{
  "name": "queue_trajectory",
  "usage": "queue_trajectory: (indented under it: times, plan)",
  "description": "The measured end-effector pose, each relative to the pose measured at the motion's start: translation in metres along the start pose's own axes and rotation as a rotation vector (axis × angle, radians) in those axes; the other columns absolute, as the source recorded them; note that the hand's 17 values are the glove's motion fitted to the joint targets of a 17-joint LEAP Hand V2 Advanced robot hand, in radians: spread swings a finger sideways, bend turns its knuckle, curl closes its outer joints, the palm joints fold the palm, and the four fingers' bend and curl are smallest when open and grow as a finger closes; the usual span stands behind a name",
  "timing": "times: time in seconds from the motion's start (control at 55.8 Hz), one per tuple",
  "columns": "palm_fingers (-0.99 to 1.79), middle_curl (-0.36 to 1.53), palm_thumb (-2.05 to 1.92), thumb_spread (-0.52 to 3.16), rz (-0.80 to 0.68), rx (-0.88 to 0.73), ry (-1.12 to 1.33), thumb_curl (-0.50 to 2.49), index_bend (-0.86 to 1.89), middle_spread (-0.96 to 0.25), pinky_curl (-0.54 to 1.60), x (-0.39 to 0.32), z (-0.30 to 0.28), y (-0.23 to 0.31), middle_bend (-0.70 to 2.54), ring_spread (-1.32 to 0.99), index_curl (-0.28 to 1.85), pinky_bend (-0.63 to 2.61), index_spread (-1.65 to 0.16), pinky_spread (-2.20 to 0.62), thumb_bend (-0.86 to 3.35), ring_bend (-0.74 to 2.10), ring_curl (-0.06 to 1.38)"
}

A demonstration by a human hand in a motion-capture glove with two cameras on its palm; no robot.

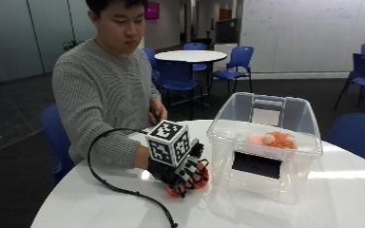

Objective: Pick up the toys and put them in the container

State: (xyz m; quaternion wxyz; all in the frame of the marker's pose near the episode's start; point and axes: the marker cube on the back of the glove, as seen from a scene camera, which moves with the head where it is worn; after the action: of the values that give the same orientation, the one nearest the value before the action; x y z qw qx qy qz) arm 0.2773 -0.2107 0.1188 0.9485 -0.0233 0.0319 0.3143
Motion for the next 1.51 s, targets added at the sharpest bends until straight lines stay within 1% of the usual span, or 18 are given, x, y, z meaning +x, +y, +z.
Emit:
queue_trajectory:
  times: [0.054,0.179,0.448,0.538,0.609,0.699,0.771,0.896,1.004,1.058,1.076,1.093,1.111,1.129,1.165,1.309,1.398,1.506]
  plan:
    - [0.84,0.48,0.63,1.25,-0.044,0.000,0.003,0.57,0.25,-0.27,0.29,-0.005,-0.008,0.001,0.61,-0.41,0.37,0.93,-0.42,-0.22,0.19,0.98,0.47]
    - [0.95,0.57,0.75,1.07,-0.148,0.033,0.035,0.70,0.40,-0.28,0.35,-0.022,-0.051,0.022,0.72,-0.48,0.47,0.95,-0.41,-0.32,0.23,1.10,0.55]
    - [0.87,0.76,0.75,0.71,-0.307,0.148,-0.020,0.91,0.65,-0.28,0.44,-0.071,-0.143,0.032,0.89,-0.54,0.72,1.00,-0.38,-0.40,0.23,1.23,0.69]
    - [0.83,0.81,0.74,0.62,-0.399,0.185,-0.137,0.96,0.69,-0.28,0.47,-0.113,-0.179,0.008,0.93,-0.55,0.79,1.03,-0.36,-0.41,0.22,1.25,0.72]
    - [0.79,0.84,0.72,0.55,-0.421,0.178,-0.185,1.00,0.70,-0.28,0.48,-0.159,-0.200,-0.027,0.96,-0.56,0.83,1.05,-0.36,-0.41,0.22,1.26,0.74]
    - [0.75,0.88,0.71,0.48,-0.392,0.160,-0.070,1.05,0.70,-0.27,0.50,-0.230,-0.193,-0.073,0.97,-0.56,0.88,1.08,-0.35,-0.41,0.21,1.28,0.76]
    - [0.72,0.90,0.69,0.44,-0.387,0.143,-0.012,1.08,0.70,-0.27,0.51,-0.260,-0.183,-0.090,0.97,-0.56,0.91,1.10,-0.34,-0.41,0.21,1.28,0.77]
    - [0.68,0.93,0.68,0.39,-0.365,0.131,0.044,1.13,0.68,-0.27,0.53,-0.273,-0.169,-0.109,0.98,-0.56,0.97,1.13,-0.34,-0.41,0.20,1.29,0.79]
    - [0.57,0.94,0.65,0.39,-0.271,0.028,0.156,1.15,0.63,-0.26,0.53,-0.256,-0.152,-0.118,0.95,-0.55,1.01,1.15,-0.34,-0.40,0.17,1.28,0.80]
    - [0.32,0.92,0.63,0.46,-0.267,-0.065,0.244,1.14,0.45,-0.27,0.56,-0.245,-0.141,-0.118,0.87,-0.54,0.98,1.24,-0.35,-0.38,0.15,1.23,0.79]
    - [0.31,0.92,0.63,0.48,-0.269,-0.096,0.247,1.14,0.43,-0.27,0.56,-0.244,-0.138,-0.117,0.87,-0.54,0.99,1.25,-0.34,-0.37,0.16,1.23,0.79]
    - [-0.03,0.87,0.48,0.62,-0.272,-0.123,0.242,1.11,0.29,-0.26,0.55,-0.243,-0.134,-0.115,0.76,-0.52,0.92,1.23,-0.35,-0.33,0.09,1.13,0.75]
    - [-0.04,0.87,0.46,0.67,-0.275,-0.143,0.232,1.10,0.29,-0.26,0.57,-0.242,-0.132,-0.114,0.76,-0.50,0.93,1.24,-0.34,-0.31,0.08,1.14,0.77]
    - [-0.38,0.81,0.39,0.73,-0.275,-0.156,0.221,1.05,0.21,-0.24,0.58,-0.241,-0.130,-0.114,0.59,-0.45,0.88,1.29,-0.35,-0.25,0.03,0.99,0.73]
    - [-0.56,0.74,0.31,0.82,-0.281,-0.166,0.207,0.99,0.16,-0.21,0.55,-0.239,-0.127,-0.112,0.41,-0.37,0.82,1.26,-0.36,-0.18,-0.02,0.79,0.67]
    - [-0.37,0.58,0.17,1.06,-0.314,-0.165,0.146,0.80,0.10,-0.14,0.46,-0.236,-0.129,-0.102,0.13,-0.21,0.63,1.11,-0.37,-0.03,-0.04,0.44,0.52]
    - [-0.29,0.52,0.13,1.15,-0.355,-0.158,0.161,0.72,0.10,-0.13,0.43,-0.233,-0.133,-0.090,0.11,-0.15,0.57,1.04,-0.36,0.01,-0.03,0.35,0.47]
    - [-0.23,0.46,0.07,1.22,-0.387,-0.153,0.071,0.62,0.12,-0.13,0.40,-0.222,-0.147,-0.066,0.11,-0.11,0.51,0.97,-0.37,0.04,-0.03,0.30,0.45]
